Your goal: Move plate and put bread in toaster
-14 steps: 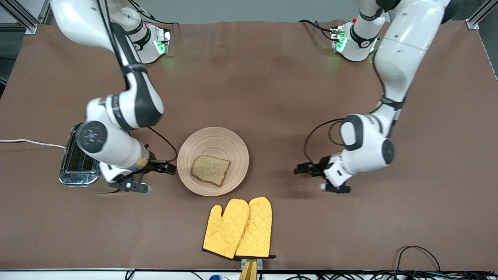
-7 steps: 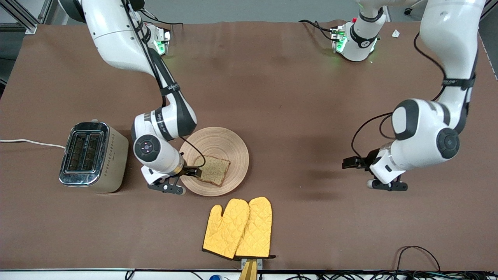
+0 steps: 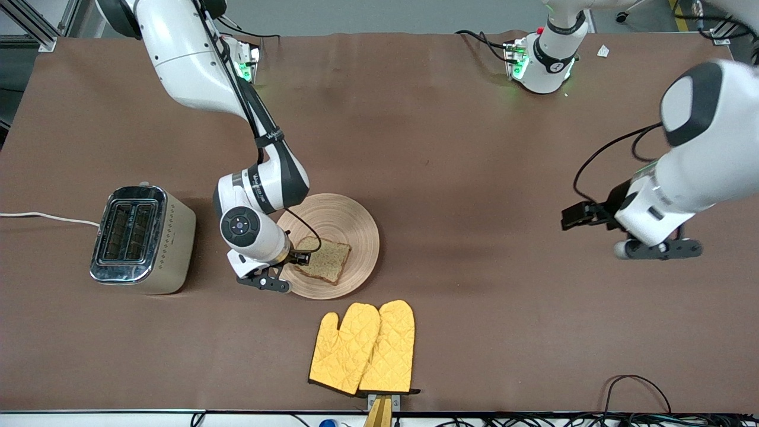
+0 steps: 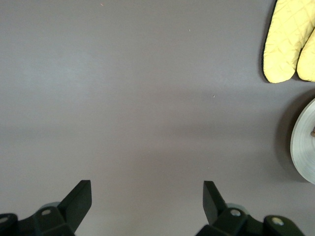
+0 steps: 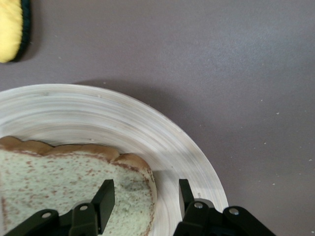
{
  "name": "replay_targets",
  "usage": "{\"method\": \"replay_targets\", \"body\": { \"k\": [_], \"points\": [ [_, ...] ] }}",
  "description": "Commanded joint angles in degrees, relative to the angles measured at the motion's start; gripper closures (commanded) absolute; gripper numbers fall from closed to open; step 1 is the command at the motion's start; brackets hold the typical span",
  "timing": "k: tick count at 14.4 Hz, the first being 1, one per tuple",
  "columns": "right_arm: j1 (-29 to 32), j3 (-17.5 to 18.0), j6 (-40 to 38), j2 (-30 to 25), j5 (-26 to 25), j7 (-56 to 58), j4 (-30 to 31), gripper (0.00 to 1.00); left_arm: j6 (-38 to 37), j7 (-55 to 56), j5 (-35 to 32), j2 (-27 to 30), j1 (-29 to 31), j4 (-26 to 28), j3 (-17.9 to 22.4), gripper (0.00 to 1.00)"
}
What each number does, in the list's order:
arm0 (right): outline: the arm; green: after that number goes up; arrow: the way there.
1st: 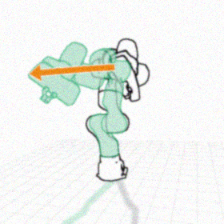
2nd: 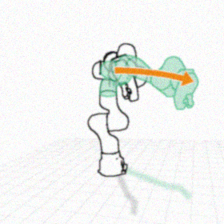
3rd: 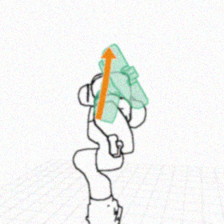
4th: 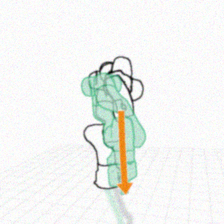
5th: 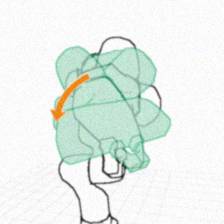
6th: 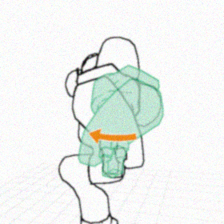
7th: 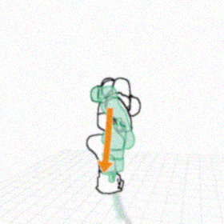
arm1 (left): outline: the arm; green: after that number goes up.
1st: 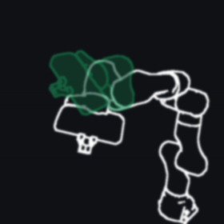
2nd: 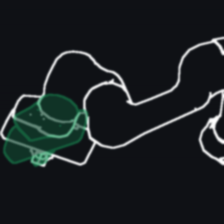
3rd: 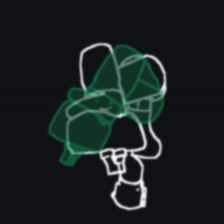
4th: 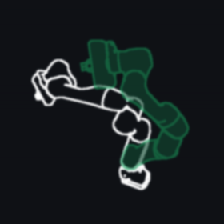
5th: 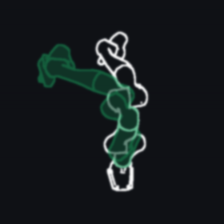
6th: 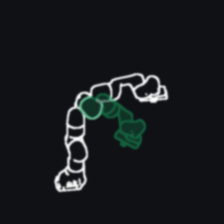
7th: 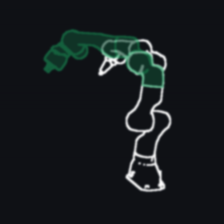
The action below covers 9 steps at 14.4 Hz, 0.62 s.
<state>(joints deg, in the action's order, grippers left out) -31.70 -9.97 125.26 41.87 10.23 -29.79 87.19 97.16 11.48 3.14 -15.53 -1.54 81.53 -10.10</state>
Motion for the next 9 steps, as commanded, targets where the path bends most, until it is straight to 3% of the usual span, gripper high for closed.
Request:
{"method": "replay_targets", "body": {
  "k": [1, 5, 9],
  "points": [
    [-0.3, -0.1, 1.1, 0.1, 3.3, -0.6, 1.5, 0.45, -4.1, 0.6, -3.3, 2.4, -0.2, -1.6, 0.2, 0.00],
    [-1.9, -0.1, 2.8, 0.7, 5.9, -0.8, 2.5, 0.62, -12.3, 0.5, -2.4, 7.5, 0.4, -1.6, -0.2, 0.00],
    [-1.8, -0.2, 3.0, 0.7, 9.7, -0.7, 2.8, 0.97, -15.8, 0.7, -2.2, 10.3, 3.9, -0.8, 0.1, 0.00]
  ]
}}
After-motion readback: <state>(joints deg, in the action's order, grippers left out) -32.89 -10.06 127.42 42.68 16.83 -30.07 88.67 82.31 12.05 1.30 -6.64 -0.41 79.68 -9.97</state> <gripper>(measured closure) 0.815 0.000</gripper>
